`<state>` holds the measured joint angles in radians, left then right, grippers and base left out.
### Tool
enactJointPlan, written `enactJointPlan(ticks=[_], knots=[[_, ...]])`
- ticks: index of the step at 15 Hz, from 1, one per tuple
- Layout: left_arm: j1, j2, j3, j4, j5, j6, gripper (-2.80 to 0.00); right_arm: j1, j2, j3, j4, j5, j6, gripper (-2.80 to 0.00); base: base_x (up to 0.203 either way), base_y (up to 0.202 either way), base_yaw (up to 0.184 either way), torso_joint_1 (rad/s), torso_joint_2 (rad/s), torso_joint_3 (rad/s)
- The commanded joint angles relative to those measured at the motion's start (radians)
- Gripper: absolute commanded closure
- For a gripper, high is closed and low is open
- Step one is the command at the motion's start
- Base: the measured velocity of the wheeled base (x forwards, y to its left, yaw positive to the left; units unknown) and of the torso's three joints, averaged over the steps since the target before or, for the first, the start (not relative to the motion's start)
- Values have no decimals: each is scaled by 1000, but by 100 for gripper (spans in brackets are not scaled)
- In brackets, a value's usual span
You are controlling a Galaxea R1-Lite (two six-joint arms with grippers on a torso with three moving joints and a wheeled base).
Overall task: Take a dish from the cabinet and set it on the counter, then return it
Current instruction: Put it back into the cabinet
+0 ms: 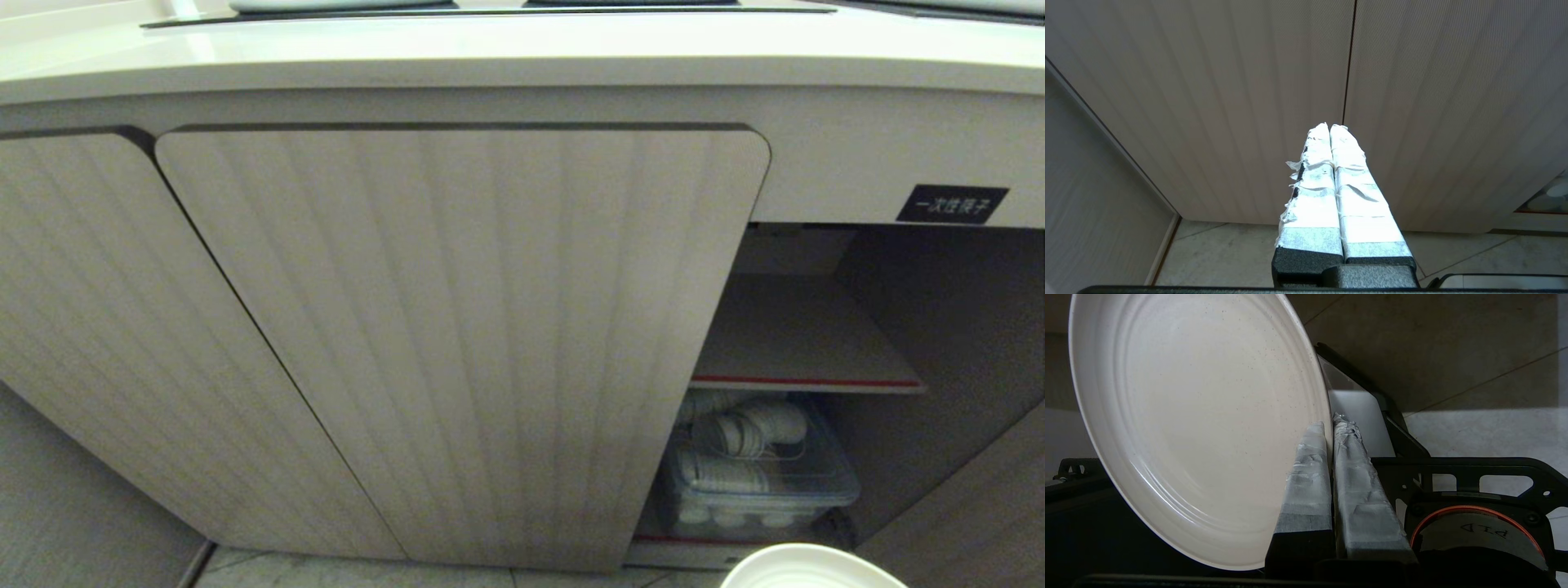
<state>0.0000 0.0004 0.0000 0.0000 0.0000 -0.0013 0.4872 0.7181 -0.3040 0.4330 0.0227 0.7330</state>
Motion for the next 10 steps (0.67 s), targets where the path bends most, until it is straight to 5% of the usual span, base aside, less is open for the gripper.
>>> enactJointPlan(ticks=[1, 10], knots=[[0, 0, 0, 0, 0, 0, 0, 1, 2, -1, 2, -16, 8, 0, 0, 0, 0, 0, 0, 0], [0, 0, 0, 0, 0, 0, 0, -60, 55, -29, -9, -50, 54, 0, 0, 0, 0, 0, 0, 0]])
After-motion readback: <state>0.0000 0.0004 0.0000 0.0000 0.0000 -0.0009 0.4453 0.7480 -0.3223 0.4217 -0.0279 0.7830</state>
